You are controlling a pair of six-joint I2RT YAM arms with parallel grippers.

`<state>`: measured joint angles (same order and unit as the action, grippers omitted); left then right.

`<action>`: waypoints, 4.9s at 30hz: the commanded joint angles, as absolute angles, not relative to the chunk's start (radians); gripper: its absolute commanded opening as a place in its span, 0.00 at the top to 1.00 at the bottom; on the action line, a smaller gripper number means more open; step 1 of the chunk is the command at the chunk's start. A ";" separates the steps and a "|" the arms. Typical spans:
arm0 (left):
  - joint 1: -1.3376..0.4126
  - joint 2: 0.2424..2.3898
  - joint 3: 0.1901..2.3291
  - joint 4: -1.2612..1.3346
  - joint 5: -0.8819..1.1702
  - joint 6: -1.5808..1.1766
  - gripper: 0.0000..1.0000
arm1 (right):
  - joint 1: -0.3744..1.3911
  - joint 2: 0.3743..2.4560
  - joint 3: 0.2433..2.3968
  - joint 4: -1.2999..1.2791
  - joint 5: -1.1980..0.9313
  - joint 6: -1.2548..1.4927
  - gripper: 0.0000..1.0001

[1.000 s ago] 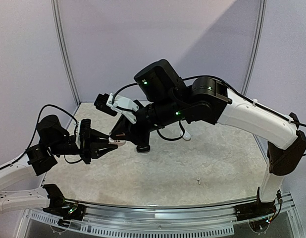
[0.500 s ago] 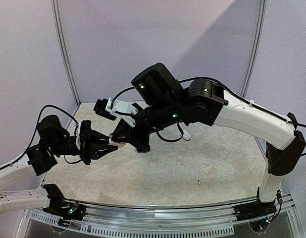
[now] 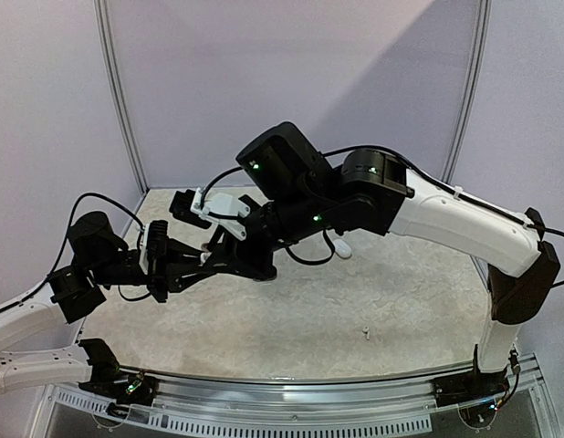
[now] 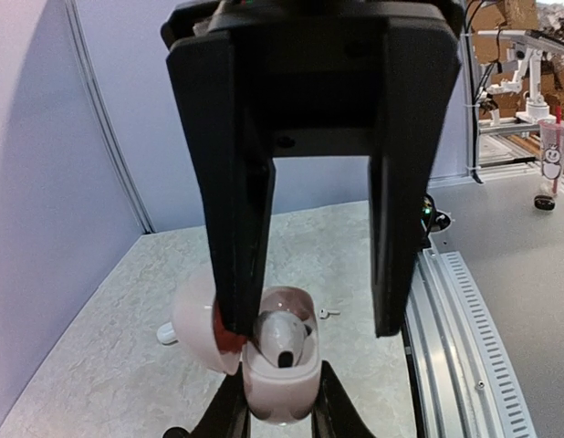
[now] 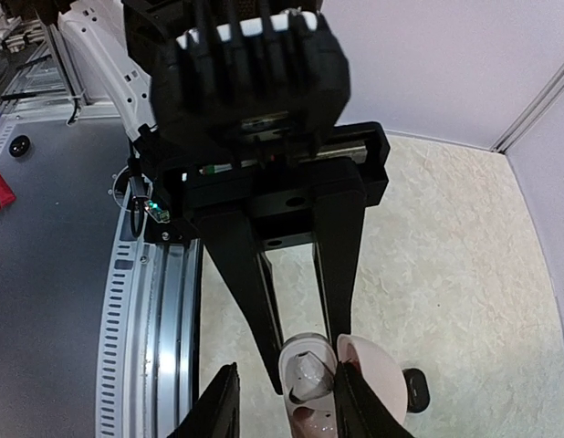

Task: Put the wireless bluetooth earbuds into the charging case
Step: Insert the left earbud into the left side groove of the charging case, then move the right earbud to the center of the board.

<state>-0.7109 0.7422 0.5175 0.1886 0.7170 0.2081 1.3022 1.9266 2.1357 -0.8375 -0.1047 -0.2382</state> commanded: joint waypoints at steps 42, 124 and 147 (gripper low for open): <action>-0.675 0.690 0.471 0.219 0.545 -0.050 1.00 | 0.949 1.784 1.308 -1.150 0.022 0.810 0.44; -0.670 0.686 0.468 0.198 0.540 -0.002 1.00 | 0.961 1.950 1.305 -0.919 -0.096 0.698 0.89; -0.666 0.692 0.477 0.197 0.543 0.026 1.00 | 1.049 2.061 1.418 -0.787 -0.020 0.730 0.70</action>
<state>-0.6792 0.6941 0.4770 0.2043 0.5415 0.0124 1.0409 2.0434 1.4220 -0.7341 -0.1127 0.7300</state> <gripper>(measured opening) 0.196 0.272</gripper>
